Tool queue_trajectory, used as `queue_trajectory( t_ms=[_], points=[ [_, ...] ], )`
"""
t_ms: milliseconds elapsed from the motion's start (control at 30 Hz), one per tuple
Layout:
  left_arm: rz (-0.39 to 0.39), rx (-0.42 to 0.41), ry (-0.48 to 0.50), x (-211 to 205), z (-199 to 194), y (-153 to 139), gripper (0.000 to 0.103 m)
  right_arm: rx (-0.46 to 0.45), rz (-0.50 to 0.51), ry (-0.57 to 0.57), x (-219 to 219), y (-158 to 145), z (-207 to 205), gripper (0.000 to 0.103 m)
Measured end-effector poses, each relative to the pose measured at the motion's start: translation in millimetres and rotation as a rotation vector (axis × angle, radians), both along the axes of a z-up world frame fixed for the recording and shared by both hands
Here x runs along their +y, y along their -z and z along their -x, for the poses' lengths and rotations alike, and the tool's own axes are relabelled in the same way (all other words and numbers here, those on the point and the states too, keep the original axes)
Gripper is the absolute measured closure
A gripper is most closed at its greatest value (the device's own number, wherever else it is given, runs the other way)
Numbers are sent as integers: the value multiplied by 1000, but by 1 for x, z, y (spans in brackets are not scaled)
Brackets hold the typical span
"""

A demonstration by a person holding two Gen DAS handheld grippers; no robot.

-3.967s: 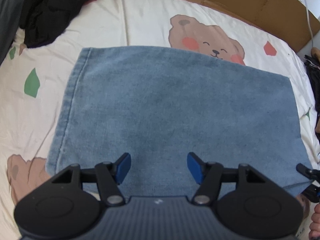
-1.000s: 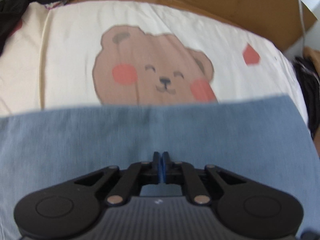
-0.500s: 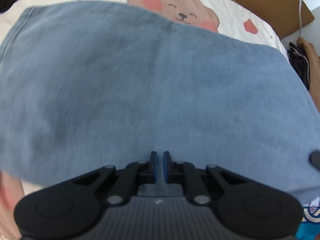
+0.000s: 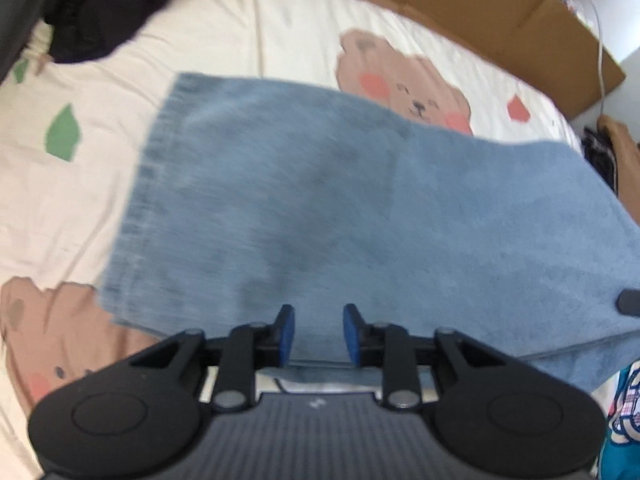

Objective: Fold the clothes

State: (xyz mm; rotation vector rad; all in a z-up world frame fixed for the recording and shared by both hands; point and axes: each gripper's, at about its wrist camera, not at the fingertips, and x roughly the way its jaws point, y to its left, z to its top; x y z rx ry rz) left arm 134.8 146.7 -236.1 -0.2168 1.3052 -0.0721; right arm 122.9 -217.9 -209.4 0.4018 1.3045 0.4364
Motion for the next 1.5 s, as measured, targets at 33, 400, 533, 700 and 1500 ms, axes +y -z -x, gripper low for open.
queue_trajectory(
  t_ms=[33, 400, 533, 700, 1500],
  points=[
    [-9, -19, -5, 6, 1, -3, 65, -10, 16, -9, 4, -5, -3, 89],
    [-44, -125, -145, 64, 11, -6, 59, -188, 277, -182, 72, -50, 8, 89],
    [-15, -156, -204, 83, 20, -7, 59, -227, 294, -149, 90, -58, 12, 89],
    [38, -180, -257, 98, 34, -9, 59, -269, 214, -89, 108, -67, 15, 89],
    [104, -151, -403, 136, 79, 2, 58, -390, 478, -646, 302, -61, 14, 89]
  ],
)
